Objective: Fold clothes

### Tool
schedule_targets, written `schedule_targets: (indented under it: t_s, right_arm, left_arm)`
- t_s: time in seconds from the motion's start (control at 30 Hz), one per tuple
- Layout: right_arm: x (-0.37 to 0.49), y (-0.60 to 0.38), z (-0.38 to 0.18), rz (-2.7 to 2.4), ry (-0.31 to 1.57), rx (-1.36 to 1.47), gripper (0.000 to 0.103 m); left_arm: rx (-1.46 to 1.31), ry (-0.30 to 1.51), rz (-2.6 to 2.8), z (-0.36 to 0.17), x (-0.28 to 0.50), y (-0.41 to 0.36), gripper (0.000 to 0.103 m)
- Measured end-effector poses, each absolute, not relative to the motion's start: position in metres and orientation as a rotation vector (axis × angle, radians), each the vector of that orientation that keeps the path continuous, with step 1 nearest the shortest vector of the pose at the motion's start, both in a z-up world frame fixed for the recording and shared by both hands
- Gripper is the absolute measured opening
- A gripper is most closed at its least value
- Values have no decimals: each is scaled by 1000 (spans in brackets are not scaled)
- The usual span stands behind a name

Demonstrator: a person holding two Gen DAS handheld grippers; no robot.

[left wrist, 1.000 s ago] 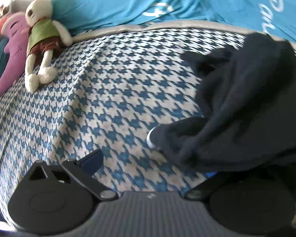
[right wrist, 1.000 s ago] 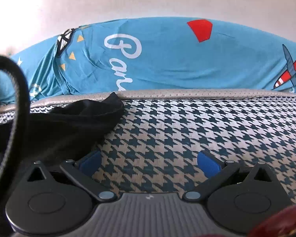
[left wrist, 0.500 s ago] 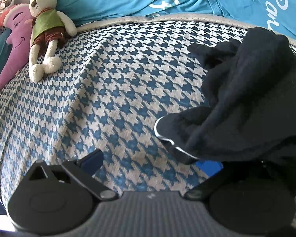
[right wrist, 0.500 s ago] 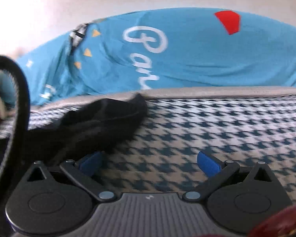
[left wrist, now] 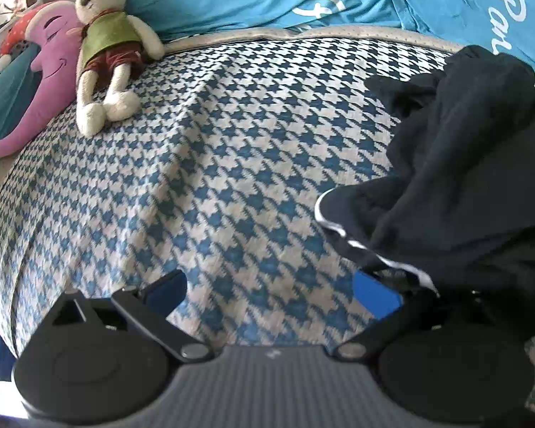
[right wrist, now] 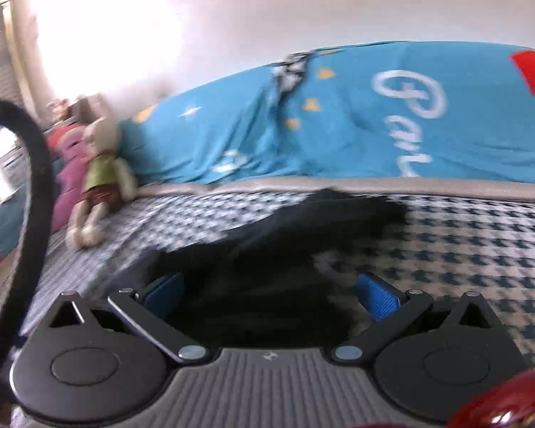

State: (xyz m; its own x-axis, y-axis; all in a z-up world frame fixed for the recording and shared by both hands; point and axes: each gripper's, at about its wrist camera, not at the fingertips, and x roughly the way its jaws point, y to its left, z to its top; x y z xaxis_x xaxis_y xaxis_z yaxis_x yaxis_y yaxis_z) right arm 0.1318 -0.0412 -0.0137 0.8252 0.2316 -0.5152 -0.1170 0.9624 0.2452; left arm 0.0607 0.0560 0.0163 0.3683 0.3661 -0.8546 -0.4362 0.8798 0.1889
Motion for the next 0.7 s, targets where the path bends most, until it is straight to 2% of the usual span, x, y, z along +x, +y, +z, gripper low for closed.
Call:
schedule_targets:
  t_s: [0.27, 0.7]
  right_arm:
    - [110, 3, -5, 285, 584, 89, 103]
    - [80, 43, 3, 415, 602, 28, 103]
  left_arm:
    - [-73, 1033, 537, 31, 34, 56, 103]
    - [-107, 1047, 581, 25, -7, 57, 103]
